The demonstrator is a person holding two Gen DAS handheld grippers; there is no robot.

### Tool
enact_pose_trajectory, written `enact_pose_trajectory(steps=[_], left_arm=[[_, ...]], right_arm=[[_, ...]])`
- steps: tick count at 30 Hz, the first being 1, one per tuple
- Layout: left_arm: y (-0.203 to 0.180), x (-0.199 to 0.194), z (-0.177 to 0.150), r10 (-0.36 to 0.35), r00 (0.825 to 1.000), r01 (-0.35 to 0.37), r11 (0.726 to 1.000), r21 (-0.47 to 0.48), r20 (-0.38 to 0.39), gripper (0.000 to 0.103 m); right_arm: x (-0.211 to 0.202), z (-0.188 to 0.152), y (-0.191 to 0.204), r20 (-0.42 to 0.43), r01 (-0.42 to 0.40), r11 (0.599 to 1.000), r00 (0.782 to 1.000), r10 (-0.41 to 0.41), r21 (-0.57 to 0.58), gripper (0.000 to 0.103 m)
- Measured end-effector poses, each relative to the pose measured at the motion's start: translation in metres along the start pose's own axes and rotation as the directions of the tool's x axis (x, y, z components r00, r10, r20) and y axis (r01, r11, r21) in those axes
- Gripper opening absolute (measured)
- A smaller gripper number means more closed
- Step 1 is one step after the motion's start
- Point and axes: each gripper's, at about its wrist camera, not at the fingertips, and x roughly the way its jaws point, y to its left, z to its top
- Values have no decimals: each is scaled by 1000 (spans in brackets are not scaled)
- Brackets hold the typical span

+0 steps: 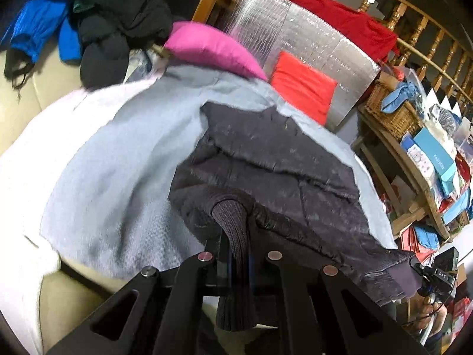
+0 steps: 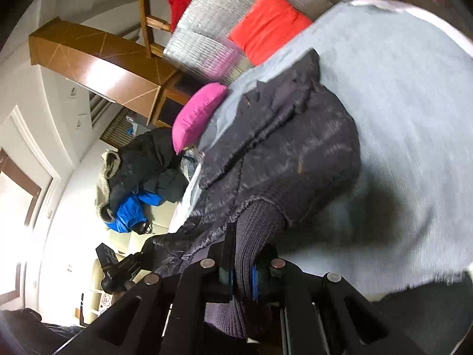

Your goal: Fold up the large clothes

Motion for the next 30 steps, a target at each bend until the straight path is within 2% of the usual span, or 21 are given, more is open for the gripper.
enact_pose_trajectory(steps=[4, 12, 30], left_arm=[[-10, 8, 14, 34, 999, -34, 999, 25, 24, 8], [-30, 28, 28, 161, 987, -163, 984, 78, 31, 8], [-40, 42, 47, 216, 974, -221, 972, 80, 72, 8]], right_arm=[[3, 15, 10, 26, -3, 1000, 1000, 3, -26, 8], [21, 44, 18, 55, 7, 999, 998, -4, -50, 8], [37, 71, 34, 129, 79, 994, 989, -68, -81, 8]])
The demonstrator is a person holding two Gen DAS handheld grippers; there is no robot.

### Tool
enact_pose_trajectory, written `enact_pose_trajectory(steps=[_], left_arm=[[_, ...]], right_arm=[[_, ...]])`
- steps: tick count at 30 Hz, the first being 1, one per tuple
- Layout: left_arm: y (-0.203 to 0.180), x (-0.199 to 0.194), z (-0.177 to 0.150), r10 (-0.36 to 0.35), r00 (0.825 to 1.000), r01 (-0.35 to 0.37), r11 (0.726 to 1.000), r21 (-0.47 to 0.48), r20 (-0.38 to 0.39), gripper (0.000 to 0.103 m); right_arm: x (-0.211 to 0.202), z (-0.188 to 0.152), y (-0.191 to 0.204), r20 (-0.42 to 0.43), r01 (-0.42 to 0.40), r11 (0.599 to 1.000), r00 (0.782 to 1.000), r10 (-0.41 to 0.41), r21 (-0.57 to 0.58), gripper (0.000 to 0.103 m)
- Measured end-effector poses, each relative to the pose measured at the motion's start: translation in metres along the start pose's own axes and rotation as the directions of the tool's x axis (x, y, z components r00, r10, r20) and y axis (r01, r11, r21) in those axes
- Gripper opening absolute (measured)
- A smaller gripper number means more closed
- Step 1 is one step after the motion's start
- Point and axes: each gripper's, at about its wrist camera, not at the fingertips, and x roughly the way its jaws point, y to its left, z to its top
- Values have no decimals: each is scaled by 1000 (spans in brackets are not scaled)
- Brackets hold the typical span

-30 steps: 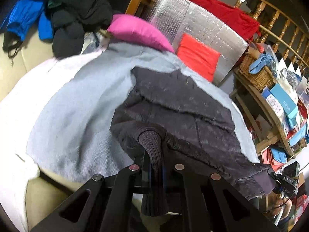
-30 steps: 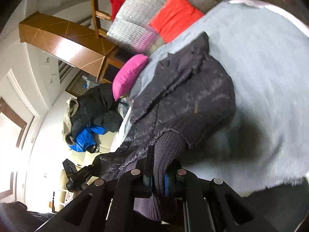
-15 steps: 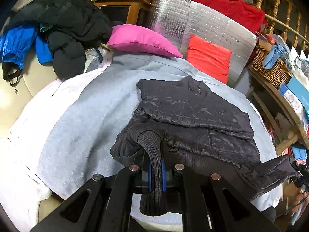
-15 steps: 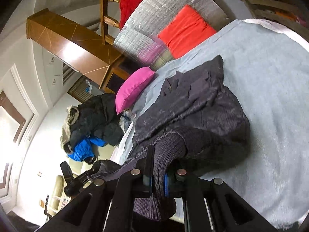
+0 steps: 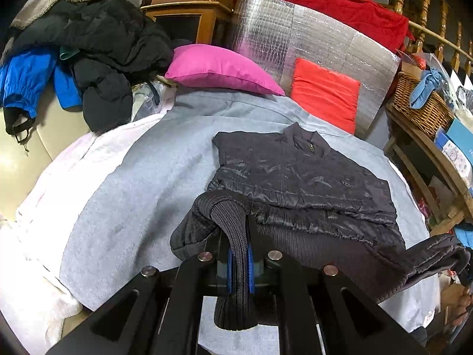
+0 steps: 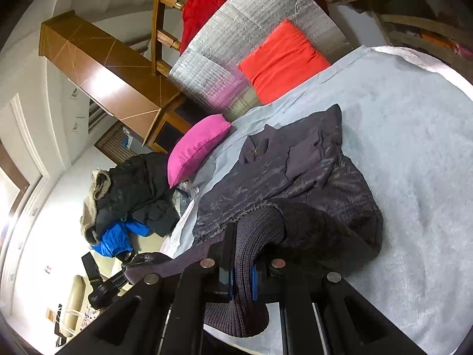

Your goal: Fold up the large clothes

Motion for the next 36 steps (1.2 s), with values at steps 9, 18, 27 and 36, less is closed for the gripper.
enact_pose_trajectory(steps=[9, 18, 27, 36], left_arm=[[-1, 0, 7, 10, 1000, -10, 1000, 3, 13, 8], [-4, -4, 16, 5, 999, -6, 1000, 13, 40, 8], [-8, 0, 19, 11, 999, -13, 1000, 28, 43, 8], [-13, 0, 23, 26, 999, -27, 999, 35, 48, 8]], right_arm=[[4, 11, 9, 19, 14, 999, 1000, -13, -33, 8], [3, 15, 12, 34, 37, 998, 999, -36, -52, 8], [3, 15, 10, 36, 51, 997, 998, -49, -62, 8], [7, 21, 14, 39, 62, 995, 997, -59, -78, 8]])
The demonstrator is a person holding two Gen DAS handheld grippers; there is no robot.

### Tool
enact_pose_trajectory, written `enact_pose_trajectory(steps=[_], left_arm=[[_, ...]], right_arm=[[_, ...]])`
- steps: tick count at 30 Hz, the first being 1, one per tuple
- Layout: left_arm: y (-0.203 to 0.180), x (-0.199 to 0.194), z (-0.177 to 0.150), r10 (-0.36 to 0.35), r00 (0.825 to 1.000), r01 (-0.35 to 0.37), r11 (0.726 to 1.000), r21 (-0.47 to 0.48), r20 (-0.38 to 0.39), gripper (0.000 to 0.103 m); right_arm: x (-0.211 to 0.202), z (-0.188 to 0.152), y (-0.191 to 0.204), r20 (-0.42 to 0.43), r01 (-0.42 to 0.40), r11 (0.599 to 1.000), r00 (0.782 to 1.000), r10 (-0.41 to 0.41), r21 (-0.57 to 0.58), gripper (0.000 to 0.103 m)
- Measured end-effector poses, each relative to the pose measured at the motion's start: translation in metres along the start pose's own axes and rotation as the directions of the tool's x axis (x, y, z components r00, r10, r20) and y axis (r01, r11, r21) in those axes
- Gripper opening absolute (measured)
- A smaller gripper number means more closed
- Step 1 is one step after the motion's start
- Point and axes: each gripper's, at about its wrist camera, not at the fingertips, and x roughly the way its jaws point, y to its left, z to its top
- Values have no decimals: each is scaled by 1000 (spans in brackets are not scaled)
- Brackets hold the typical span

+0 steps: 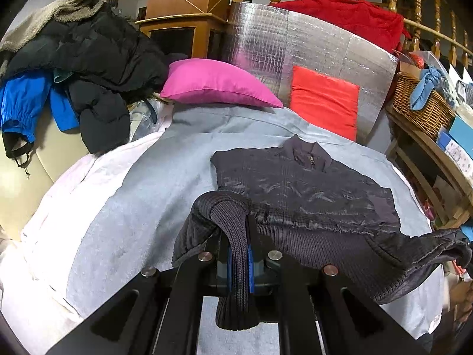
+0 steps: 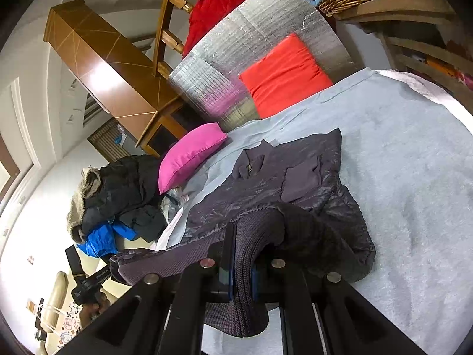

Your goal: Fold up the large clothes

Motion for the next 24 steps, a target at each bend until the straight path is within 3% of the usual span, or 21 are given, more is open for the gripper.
enact_pose_trajectory(steps=[24], left_arm=[[4, 5, 6, -14, 1000, 14, 1000, -3, 4, 8]], right_arm=[[5, 7, 11, -3, 44, 998, 999, -44, -45, 8]])
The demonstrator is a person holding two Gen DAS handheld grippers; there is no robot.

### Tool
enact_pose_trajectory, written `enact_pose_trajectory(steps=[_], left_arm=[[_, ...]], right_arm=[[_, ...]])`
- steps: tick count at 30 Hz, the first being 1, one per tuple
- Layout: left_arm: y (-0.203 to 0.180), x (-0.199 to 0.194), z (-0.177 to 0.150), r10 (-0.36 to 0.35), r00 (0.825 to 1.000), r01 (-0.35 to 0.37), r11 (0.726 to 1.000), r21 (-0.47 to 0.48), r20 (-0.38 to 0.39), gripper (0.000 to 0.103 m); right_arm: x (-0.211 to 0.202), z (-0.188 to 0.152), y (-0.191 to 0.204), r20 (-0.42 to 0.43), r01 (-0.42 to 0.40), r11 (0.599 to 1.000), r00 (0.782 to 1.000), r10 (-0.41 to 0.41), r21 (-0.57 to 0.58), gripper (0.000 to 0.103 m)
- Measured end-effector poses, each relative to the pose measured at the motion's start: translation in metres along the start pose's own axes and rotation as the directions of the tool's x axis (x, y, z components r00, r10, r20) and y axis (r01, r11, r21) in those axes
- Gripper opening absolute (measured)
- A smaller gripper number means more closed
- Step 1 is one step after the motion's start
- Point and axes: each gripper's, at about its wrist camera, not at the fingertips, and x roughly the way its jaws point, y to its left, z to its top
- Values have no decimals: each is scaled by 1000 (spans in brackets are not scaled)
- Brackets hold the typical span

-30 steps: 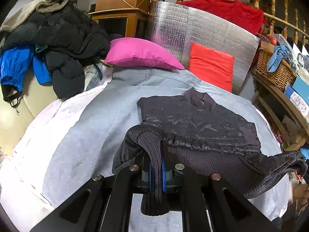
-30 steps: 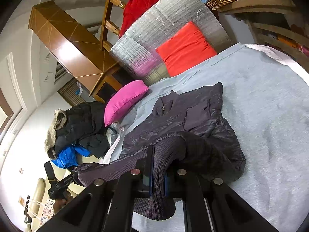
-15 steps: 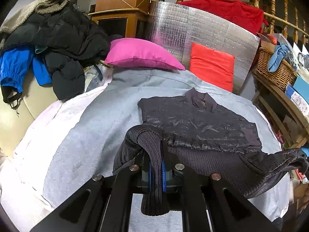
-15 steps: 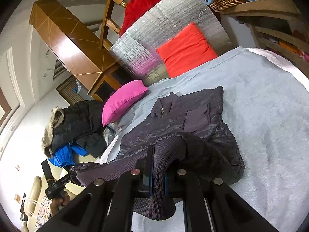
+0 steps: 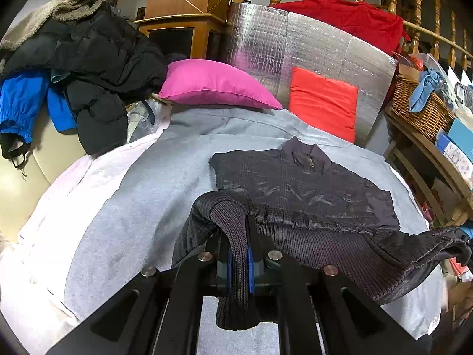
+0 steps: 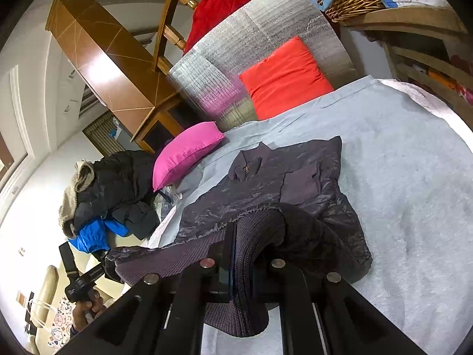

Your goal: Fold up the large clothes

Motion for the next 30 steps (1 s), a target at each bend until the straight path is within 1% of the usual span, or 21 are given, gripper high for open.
enact_pose_trajectory(steps=[9, 16, 26, 30], left_arm=[[-5, 10, 13, 0, 1000, -1, 1000, 14, 7, 8], [-11, 20, 28, 5, 1000, -6, 1000, 20, 23, 8], [-22, 37, 58, 17, 998, -19, 999, 40, 58, 8], [-26, 46, 78, 12, 997, -16, 999, 49, 74, 8]], right_arm=[[10, 10, -1, 2, 17, 1000, 1000, -17, -16, 8], [21, 25, -1, 11, 24, 999, 1000, -24, -32, 8], [44, 62, 2, 37, 33, 997, 999, -30, -69, 8], [53, 82, 7, 56, 33, 995, 998, -28, -91, 8]])
